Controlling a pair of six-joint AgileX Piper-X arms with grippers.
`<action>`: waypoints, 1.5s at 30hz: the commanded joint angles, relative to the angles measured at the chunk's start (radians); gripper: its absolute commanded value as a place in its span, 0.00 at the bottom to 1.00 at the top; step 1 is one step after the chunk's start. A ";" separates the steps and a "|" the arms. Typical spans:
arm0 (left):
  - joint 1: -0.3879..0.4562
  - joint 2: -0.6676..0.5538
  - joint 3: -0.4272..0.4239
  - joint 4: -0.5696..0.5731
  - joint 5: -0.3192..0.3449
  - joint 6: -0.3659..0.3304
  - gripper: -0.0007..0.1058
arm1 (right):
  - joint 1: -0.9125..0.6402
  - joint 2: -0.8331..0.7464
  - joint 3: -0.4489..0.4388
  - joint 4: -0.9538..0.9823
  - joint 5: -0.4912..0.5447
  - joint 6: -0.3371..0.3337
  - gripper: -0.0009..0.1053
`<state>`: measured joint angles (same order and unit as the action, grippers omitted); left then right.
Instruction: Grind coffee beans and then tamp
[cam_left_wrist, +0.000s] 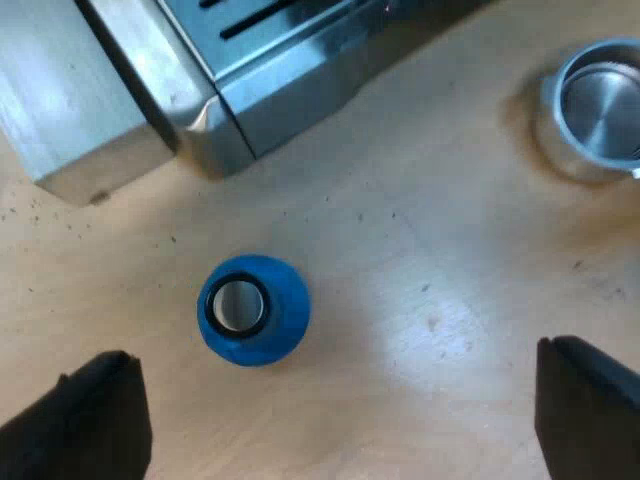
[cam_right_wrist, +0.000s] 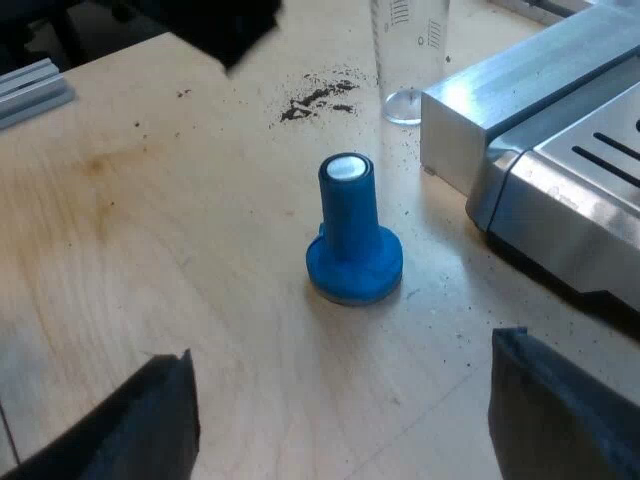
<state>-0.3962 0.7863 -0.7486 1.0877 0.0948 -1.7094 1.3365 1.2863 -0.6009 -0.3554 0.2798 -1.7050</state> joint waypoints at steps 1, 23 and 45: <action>0.001 0.041 -0.006 -0.025 -0.018 -0.010 0.75 | -0.006 -0.001 -0.002 -0.008 -0.012 -0.013 0.60; 0.001 0.474 -0.006 -0.119 -0.120 -0.007 0.75 | -0.006 -0.001 -0.002 -0.008 -0.012 -0.008 0.60; 0.001 0.623 -0.006 -0.138 -0.095 0.016 0.48 | -0.006 -0.001 -0.002 -0.008 -0.012 -0.008 0.60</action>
<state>-0.3953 1.4124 -0.7496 0.9467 0.0000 -1.6929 1.3365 1.2863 -0.6009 -0.3560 0.2761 -1.7050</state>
